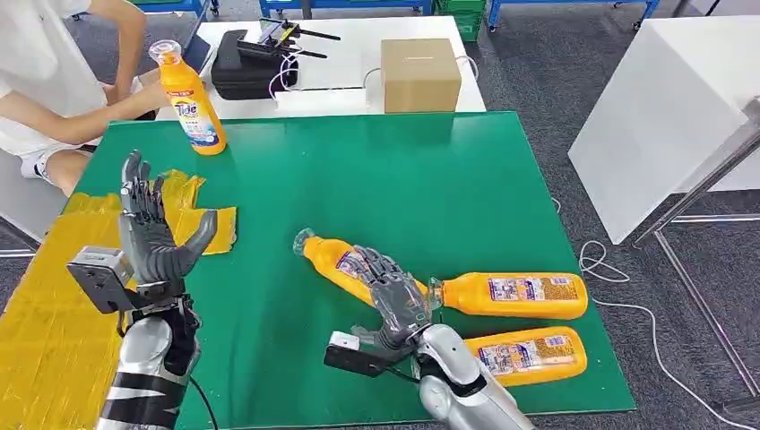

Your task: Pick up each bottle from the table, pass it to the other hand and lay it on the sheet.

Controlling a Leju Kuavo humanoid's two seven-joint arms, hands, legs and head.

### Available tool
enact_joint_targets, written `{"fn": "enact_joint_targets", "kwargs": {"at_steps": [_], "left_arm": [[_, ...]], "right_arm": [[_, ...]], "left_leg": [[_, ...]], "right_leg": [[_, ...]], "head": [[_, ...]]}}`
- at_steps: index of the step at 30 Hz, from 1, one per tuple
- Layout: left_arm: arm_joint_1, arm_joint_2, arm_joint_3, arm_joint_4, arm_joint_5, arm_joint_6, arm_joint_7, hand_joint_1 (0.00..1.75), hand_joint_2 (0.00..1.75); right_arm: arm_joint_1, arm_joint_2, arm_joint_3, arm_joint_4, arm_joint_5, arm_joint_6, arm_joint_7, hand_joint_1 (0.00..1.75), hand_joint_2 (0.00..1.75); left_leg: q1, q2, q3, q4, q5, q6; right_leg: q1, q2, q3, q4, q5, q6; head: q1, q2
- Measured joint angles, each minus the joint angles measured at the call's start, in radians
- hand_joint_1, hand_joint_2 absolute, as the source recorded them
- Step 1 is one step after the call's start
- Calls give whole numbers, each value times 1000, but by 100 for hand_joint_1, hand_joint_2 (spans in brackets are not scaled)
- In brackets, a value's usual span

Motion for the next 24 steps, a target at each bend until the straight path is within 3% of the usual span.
{"fn": "enact_joint_targets", "kwargs": {"at_steps": [11,17,24], "left_arm": [[-1,0,0,0,0,11,-5,0,175],[-1,0,0,0,0,14,-6,0,175],[-7,0,0,0,-1,9,1,0,175]], "right_arm": [[36,-1,-34,-83,-56,-35,-54,0,175],[35,-6,-82,-75,-29,-25,68,0,175],[17,-1,-135,-20,-16,-22,117,0,175]], "left_leg": [[0,0,0,0,0,0],[0,0,0,0,0,0],[0,0,0,0,0,0]], "right_leg": [[0,0,0,0,0,0],[0,0,0,0,0,0],[0,0,0,0,0,0]], "head": [[0,0],[0,0],[0,0]]}}
